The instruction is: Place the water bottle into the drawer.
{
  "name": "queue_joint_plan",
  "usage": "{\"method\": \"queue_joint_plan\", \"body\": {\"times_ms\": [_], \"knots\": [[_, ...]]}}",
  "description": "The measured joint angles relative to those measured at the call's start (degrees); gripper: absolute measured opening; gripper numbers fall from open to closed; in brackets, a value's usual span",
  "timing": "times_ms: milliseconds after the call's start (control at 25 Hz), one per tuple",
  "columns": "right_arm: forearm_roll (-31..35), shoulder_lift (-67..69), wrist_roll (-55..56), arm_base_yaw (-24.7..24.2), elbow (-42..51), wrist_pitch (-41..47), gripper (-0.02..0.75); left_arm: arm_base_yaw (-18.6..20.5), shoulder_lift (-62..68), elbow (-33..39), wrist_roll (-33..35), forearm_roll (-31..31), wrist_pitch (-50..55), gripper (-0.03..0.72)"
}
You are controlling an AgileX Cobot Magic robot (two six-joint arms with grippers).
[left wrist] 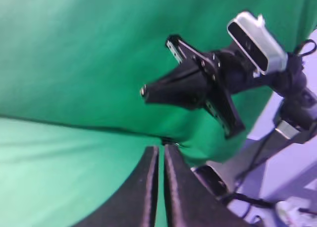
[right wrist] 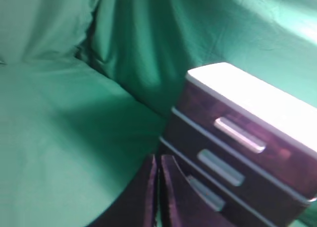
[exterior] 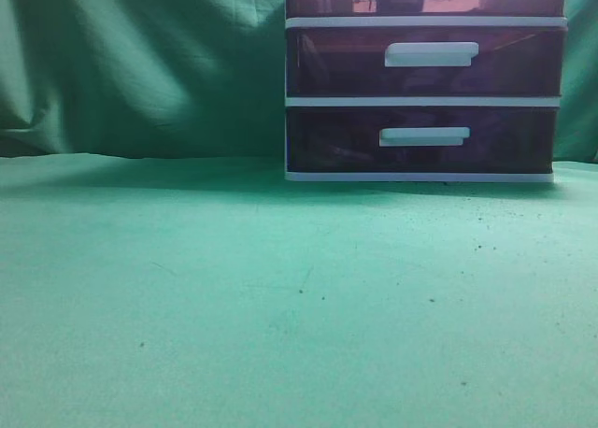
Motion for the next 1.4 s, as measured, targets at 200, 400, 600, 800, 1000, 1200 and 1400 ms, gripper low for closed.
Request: {"method": "queue_joint_plan", "body": {"times_ms": [200,400,600,800,1000,1200,1400], "knots": [[6.8,-3.1,0.0,0.0,3.8,2.0,0.0,0.0,-7.0,13.8,0.1,-3.5,0.6,0.0],[12.9,-4.4,-3.4,0.0,6.7,2.4,0.0,0.0,-16.2,30.7,11.9,-16.1,11.0,0.0],[18.0,-4.9,-7.4,0.0,6.8,2.6,0.0,0.0,-27.6,44.1,25.4,-25.3,25.9,0.0],[25.2,-4.9,-14.5,0.0,6.8,4.6,0.0,0.0,-39.9,53.8,27.3,-28.1,43.1,0.0],[28.7,-4.9,-16.0,0.0,6.8,5.9,0.0,0.0,-54.7,63.1,27.4,-30.5,55.9,0.0],[29.9,-4.9,-16.3,0.0,6.8,6.5,0.0,0.0,-69.0,70.1,27.0,-30.8,62.7,0.0],[30.7,-4.9,-16.3,0.0,6.9,7.2,0.0,0.0,-75.8,74.7,26.5,-31.4,71.2,0.0]]}}
